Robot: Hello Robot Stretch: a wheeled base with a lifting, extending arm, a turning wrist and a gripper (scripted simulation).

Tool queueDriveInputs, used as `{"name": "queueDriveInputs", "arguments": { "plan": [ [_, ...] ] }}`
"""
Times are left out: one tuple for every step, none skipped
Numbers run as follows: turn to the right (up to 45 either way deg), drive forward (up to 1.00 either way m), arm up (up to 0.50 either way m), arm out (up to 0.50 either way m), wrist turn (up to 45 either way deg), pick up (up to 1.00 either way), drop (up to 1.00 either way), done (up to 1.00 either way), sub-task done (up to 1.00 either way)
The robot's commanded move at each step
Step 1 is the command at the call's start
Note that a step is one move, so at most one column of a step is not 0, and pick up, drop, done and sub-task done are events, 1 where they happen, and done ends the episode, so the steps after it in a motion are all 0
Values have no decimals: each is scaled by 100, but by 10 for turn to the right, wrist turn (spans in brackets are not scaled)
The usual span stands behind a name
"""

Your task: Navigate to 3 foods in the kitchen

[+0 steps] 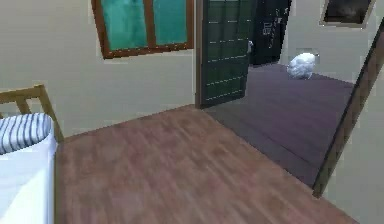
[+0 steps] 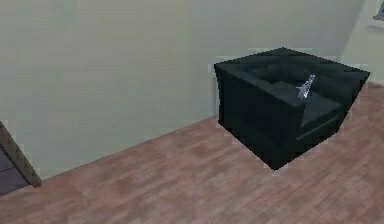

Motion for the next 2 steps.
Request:
{"name": "queueDriveInputs", "arguments": {
  "plan": [
    [0, 55, 0, 0, 0, 0, 0, 0, 0],
    [240, 0, 0, 0, 0, 0, 0, 0, 0]
  ]
}}
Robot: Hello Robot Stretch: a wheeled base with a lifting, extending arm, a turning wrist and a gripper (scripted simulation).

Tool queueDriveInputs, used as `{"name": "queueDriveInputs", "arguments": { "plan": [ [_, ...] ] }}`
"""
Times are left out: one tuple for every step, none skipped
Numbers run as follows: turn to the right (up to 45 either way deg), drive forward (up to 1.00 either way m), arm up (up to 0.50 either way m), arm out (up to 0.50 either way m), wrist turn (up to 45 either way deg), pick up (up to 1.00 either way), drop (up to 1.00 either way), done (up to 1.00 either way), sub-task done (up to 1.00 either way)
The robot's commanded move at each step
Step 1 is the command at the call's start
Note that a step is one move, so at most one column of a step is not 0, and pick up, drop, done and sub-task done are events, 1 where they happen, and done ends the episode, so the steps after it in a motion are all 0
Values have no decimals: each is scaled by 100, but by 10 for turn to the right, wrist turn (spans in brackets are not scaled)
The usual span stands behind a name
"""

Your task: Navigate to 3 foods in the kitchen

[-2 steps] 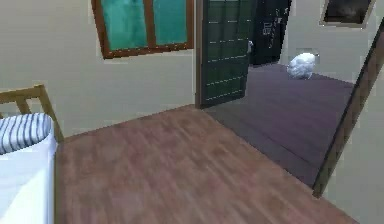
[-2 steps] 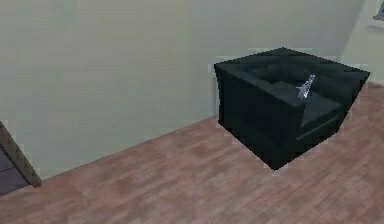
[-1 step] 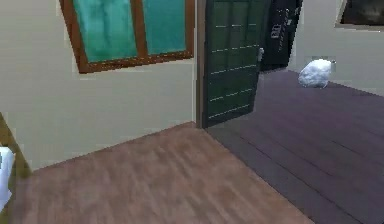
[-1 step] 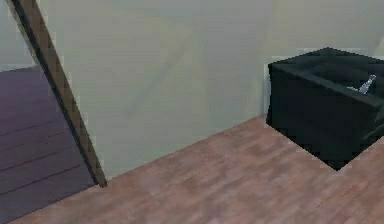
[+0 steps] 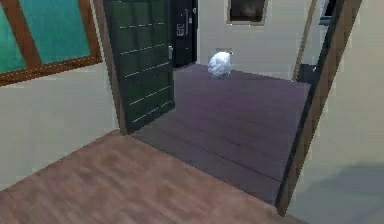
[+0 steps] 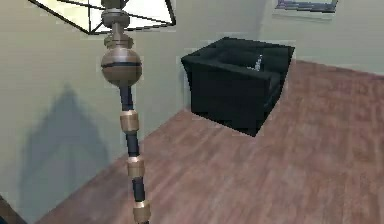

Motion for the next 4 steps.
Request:
{"name": "queueDriveInputs", "arguments": {
  "plan": [
    [0, 100, 0, 0, 0, 0, 0, 0, 0],
    [180, 0, 0, 0, 0, 0, 0, 0, 0],
    [0, 10, 0, 0, 0, 0, 0, 0, 0],
    [60, 0, 0, 0, 0, 0, 0, 0, 0]
  ]
}}
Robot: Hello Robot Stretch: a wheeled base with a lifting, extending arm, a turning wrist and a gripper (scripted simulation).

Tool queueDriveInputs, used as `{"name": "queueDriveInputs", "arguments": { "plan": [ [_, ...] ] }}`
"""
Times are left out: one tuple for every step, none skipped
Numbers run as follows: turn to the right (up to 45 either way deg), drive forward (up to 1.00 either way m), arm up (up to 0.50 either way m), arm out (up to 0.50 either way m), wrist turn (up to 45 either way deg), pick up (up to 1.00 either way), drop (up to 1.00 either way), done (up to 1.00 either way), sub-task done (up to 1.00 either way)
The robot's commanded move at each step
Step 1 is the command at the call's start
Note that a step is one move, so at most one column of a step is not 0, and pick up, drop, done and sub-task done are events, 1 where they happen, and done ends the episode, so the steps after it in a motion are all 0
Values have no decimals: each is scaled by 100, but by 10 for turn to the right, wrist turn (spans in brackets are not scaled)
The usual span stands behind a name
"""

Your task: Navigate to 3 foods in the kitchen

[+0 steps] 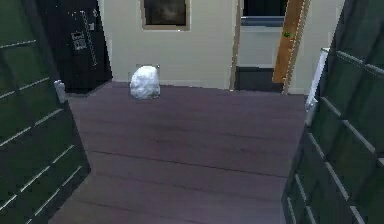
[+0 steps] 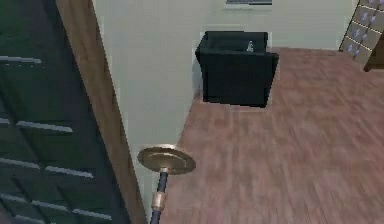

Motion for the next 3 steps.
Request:
{"name": "queueDriveInputs", "arguments": {
  "plan": [
    [0, 100, 0, 0, 0, 0, 0, 0, 0],
    [180, 0, 0, 0, 0, 0, 0, 0, 0],
    [0, 5, 0, 0, 0, 0, 0, 0, 0]
  ]
}}
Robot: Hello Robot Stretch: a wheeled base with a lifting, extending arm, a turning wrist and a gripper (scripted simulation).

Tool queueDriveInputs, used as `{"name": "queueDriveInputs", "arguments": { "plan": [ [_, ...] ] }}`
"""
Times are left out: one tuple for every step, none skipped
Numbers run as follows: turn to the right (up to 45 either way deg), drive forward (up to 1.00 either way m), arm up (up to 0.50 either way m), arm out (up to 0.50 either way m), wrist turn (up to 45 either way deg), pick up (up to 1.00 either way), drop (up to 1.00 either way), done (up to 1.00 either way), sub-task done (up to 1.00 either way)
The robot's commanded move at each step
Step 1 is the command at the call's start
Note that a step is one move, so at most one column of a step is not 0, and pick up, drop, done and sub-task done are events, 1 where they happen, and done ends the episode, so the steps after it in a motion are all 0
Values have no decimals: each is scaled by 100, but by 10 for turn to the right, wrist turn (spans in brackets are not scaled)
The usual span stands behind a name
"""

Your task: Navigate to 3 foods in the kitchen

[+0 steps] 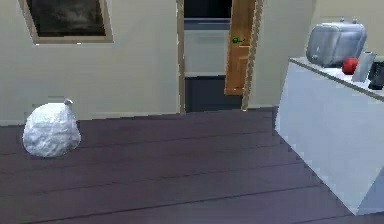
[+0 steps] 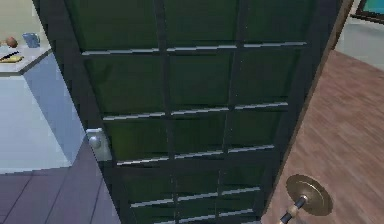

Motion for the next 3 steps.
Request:
{"name": "queueDriveInputs", "arguments": {
  "plan": [
    [120, 0, 0, 0, 0, 0, 0, 0, 0],
    [0, 90, 0, 0, 0, 0, 0, 0, 0],
    [450, 0, 0, 0, 0, 0, 0, 0, 0]
  ]
}}
